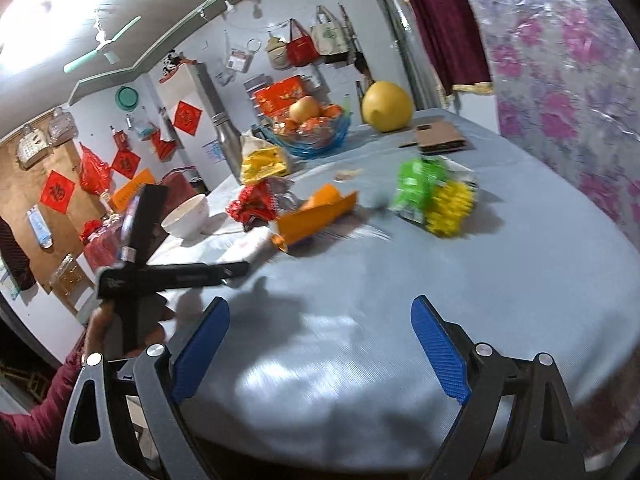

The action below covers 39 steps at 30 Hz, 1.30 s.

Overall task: Collect trash
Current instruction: 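Return both tools to the table and grasp the orange card box with the right gripper, then lift the orange box with the right gripper while the left gripper grasps the pink-rose napkin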

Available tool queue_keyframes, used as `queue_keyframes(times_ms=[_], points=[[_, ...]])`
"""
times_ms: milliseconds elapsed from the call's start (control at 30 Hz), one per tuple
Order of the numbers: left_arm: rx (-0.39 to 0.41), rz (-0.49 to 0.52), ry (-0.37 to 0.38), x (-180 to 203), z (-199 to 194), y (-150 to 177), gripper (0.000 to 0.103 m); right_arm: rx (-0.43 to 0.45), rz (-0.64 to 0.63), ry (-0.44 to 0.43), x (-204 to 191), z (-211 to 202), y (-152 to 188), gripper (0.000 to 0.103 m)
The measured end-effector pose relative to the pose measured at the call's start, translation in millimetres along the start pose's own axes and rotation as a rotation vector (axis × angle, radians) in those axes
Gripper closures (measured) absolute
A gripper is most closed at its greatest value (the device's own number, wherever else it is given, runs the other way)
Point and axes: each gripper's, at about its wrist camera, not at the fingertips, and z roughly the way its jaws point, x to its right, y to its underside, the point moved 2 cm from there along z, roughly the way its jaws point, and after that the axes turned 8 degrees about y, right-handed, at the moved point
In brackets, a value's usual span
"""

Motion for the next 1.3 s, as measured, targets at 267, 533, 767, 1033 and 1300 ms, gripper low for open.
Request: queue_keyframes(times_ms=[267, 533, 767, 1033, 1300], points=[[-0.024, 0.139, 0.026, -3, 9, -3, 0.006, -0.062, -0.004, -0.032, -31, 61, -40, 0.013], [-0.017, 0.136, 0.027, -2, 8, -3, 0.006, -0.211, 0.053, 0.033, -51, 148, -73, 0.013], [-0.003, 0.116, 0.061, -6, 5, -4, 0.006, -0.294, 0.043, 0.143, -47, 192, -79, 0.035], [0.004, 0.106, 0.078, -7, 4, -4, 0.006, -0.251, 0.004, 0.078, -34, 167, -75, 0.059], [-0.016, 0.138, 0.034, -1, 8, -2, 0.006, -0.136, -0.123, 0.059, -43, 96, -43, 0.059]])
